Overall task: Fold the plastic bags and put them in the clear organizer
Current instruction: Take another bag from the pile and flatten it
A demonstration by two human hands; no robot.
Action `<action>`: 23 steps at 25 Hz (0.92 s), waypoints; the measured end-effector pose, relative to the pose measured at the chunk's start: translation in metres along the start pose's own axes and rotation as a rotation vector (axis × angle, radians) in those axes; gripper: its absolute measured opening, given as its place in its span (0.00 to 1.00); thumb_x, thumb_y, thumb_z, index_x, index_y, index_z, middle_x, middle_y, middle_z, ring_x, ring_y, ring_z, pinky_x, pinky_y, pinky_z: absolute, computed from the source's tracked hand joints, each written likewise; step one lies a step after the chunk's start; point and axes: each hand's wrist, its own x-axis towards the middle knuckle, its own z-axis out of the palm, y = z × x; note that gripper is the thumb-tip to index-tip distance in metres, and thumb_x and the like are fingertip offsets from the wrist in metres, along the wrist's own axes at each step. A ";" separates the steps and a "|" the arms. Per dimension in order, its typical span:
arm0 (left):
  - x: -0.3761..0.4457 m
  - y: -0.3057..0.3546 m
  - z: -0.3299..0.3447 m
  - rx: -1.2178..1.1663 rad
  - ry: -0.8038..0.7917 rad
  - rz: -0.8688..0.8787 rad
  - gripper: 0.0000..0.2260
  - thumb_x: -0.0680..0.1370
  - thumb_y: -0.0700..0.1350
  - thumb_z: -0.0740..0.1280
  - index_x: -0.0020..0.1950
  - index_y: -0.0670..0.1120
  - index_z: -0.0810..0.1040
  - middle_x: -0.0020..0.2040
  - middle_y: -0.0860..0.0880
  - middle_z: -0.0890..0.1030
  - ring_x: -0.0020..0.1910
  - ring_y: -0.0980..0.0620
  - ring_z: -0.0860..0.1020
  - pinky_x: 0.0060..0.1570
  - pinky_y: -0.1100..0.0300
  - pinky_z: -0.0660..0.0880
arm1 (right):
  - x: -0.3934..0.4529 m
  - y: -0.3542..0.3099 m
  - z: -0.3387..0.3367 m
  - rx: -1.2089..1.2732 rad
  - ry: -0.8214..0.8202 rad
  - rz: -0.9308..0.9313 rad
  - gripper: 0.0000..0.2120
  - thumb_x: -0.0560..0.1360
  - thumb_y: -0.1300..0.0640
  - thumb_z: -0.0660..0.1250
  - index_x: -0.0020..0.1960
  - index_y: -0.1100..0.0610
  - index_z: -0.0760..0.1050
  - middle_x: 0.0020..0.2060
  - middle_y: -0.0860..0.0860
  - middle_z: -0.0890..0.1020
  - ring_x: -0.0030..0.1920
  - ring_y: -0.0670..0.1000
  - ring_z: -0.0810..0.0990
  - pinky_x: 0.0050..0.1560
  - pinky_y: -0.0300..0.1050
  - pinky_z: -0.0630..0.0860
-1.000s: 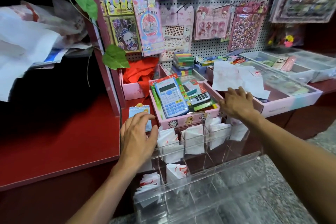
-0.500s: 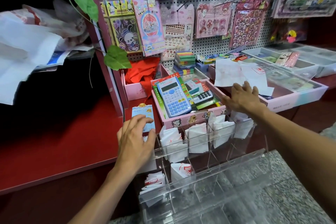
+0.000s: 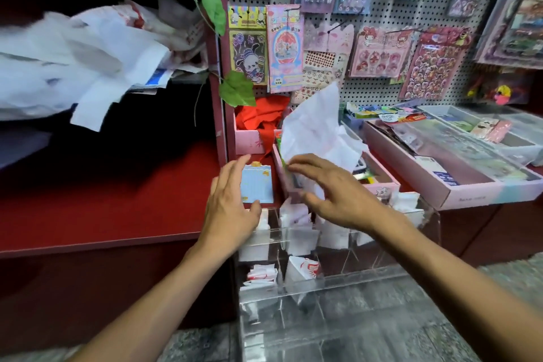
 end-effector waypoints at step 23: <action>-0.064 -0.101 -0.220 -0.501 0.051 -0.807 0.01 0.76 0.40 0.71 0.47 0.43 0.82 0.43 0.43 0.86 0.40 0.47 0.82 0.41 0.55 0.79 | 0.101 -0.144 0.092 1.739 0.146 0.865 0.18 0.74 0.43 0.66 0.51 0.58 0.77 0.43 0.58 0.82 0.45 0.58 0.81 0.49 0.49 0.76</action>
